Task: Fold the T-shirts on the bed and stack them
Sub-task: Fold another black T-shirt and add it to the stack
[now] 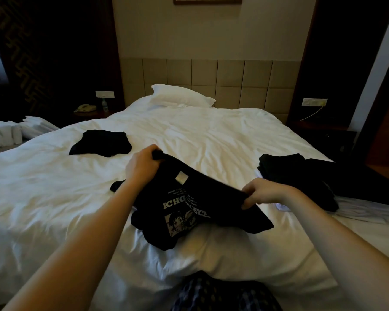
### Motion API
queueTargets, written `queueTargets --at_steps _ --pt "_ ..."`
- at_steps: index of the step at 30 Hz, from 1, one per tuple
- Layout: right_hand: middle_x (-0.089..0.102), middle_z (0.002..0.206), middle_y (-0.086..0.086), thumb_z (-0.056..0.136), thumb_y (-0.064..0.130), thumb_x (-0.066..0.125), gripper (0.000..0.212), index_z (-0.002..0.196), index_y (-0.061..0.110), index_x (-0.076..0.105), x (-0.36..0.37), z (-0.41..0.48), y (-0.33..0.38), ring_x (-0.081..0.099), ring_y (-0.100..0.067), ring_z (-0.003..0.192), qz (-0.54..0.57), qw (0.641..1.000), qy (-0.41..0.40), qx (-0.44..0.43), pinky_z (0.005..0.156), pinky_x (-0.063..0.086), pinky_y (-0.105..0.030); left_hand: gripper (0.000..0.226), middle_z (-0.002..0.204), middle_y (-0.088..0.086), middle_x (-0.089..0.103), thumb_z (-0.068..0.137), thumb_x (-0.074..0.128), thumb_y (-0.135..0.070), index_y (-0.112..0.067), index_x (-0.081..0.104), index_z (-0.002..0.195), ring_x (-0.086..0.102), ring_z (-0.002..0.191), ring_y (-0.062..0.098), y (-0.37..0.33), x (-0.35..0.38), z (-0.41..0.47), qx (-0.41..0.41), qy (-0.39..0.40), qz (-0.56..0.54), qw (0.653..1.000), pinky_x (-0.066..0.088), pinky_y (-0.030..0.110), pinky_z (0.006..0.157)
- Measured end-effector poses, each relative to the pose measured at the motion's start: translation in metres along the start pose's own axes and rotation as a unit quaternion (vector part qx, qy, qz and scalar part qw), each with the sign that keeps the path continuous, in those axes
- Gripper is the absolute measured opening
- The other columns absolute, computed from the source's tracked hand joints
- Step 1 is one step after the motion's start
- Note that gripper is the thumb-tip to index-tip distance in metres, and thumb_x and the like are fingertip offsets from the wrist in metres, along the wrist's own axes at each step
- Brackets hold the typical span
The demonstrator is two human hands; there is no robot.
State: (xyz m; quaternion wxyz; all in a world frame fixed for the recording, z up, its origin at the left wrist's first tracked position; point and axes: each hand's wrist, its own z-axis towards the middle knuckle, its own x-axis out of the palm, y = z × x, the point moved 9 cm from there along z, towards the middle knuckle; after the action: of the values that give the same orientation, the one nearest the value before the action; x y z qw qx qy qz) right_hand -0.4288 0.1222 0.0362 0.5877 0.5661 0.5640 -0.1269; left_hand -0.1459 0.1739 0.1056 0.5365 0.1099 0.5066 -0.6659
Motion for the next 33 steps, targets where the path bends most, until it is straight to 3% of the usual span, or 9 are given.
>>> queueTargets --at_steps 2,4,6,11,14,22,27,30,33 --pt "0.064 0.089 -0.009 0.087 0.004 0.063 0.007 0.094 0.007 0.064 -0.016 -0.003 0.004 0.061 -0.021 0.083 0.182 0.98 -0.078 -0.022 0.076 0.048 -0.028 0.015 0.095 0.005 0.062 0.089 0.061 -0.025 -0.019 0.061 0.103 0.057 0.091 0.029 0.01 -0.007 0.004 -0.009 0.001 -0.039 0.999 0.04 0.032 0.069" --pt "0.062 0.08 -0.009 0.089 0.0 0.057 0.01 0.083 0.008 0.06 -0.03 -0.006 0.01 0.061 -0.02 0.072 0.355 0.923 -0.142 -0.041 0.066 0.049 -0.025 0.016 0.089 0.001 0.059 0.088 0.063 -0.027 -0.017 0.061 0.1 0.056 0.087 0.026 0.015 -0.012 0.005 -0.008 0.001 -0.066 0.998 0.038 0.031 0.07" --pt "0.059 0.075 -0.008 0.09 0.001 0.054 0.013 0.08 0.009 0.056 -0.041 -0.008 0.017 0.059 -0.019 0.066 0.433 0.88 -0.185 -0.059 0.06 0.047 -0.024 0.015 0.084 0.002 0.059 0.089 0.061 -0.028 -0.015 0.061 0.097 0.056 0.082 0.025 0.013 -0.013 0.006 -0.007 0.007 -0.094 0.996 0.038 0.03 0.066" --pt "0.069 0.082 -0.001 0.083 0.019 0.071 0.004 0.085 0.017 0.067 -0.051 -0.012 0.05 0.067 -0.018 0.077 0.246 0.948 -0.179 -0.097 0.069 0.051 -0.024 0.021 0.085 0.004 0.056 0.096 0.05 -0.032 -0.012 0.056 0.099 0.054 0.08 0.026 -0.007 -0.018 0.013 -0.006 0.016 -0.108 0.994 0.042 0.038 0.07" --pt "0.069 0.082 -0.008 0.087 0.021 0.067 0.012 0.077 0.015 0.069 -0.069 -0.015 0.05 0.066 -0.026 0.079 0.278 0.927 -0.241 -0.079 0.078 0.049 -0.035 0.022 0.086 0.004 0.057 0.097 0.048 -0.034 -0.013 0.054 0.1 0.056 0.082 0.027 -0.016 -0.024 0.021 -0.005 0.014 -0.113 0.993 0.046 0.042 0.075" --pt "0.049 0.073 -0.006 0.091 0.007 0.049 0.012 0.079 0.01 0.05 -0.093 -0.014 0.047 0.048 -0.018 0.064 0.367 0.896 -0.251 -0.02 0.059 0.036 -0.028 0.001 0.095 0.002 0.061 0.096 0.051 -0.022 -0.022 0.051 0.097 0.057 0.085 0.025 -0.057 -0.029 0.034 0.049 0.026 -0.151 0.987 0.046 0.039 0.075" --pt "0.058 0.085 -0.009 0.082 -0.011 0.057 0.022 0.092 0.009 0.06 -0.102 -0.018 0.05 0.058 -0.023 0.08 0.265 0.945 -0.191 -0.017 0.066 0.045 -0.028 0.033 0.099 0.009 0.06 0.09 0.057 -0.003 -0.026 0.05 0.112 0.058 0.094 0.029 -0.066 -0.03 0.049 0.074 0.095 -0.166 0.979 0.048 0.038 0.082" --pt "0.057 0.078 -0.011 0.086 0.001 0.062 0.004 0.087 0.002 0.066 -0.122 -0.026 0.036 0.054 -0.025 0.08 0.19 0.941 -0.279 0.013 0.064 0.036 -0.027 0.04 0.111 0.011 0.061 0.084 0.068 -0.007 -0.018 0.056 0.12 0.056 0.105 0.028 -0.057 -0.034 0.057 0.062 0.122 -0.149 0.979 0.045 0.037 0.094" --pt "0.058 0.076 -0.008 0.09 0.009 0.061 0.011 0.093 0.002 0.07 -0.137 -0.036 0.02 0.052 -0.022 0.077 0.231 0.902 -0.362 0.04 0.055 0.035 -0.025 0.04 0.108 0.007 0.063 0.079 0.074 -0.013 -0.013 0.063 0.118 0.056 0.104 0.024 -0.048 -0.034 0.06 0.048 0.161 -0.107 0.98 0.044 0.036 0.097"
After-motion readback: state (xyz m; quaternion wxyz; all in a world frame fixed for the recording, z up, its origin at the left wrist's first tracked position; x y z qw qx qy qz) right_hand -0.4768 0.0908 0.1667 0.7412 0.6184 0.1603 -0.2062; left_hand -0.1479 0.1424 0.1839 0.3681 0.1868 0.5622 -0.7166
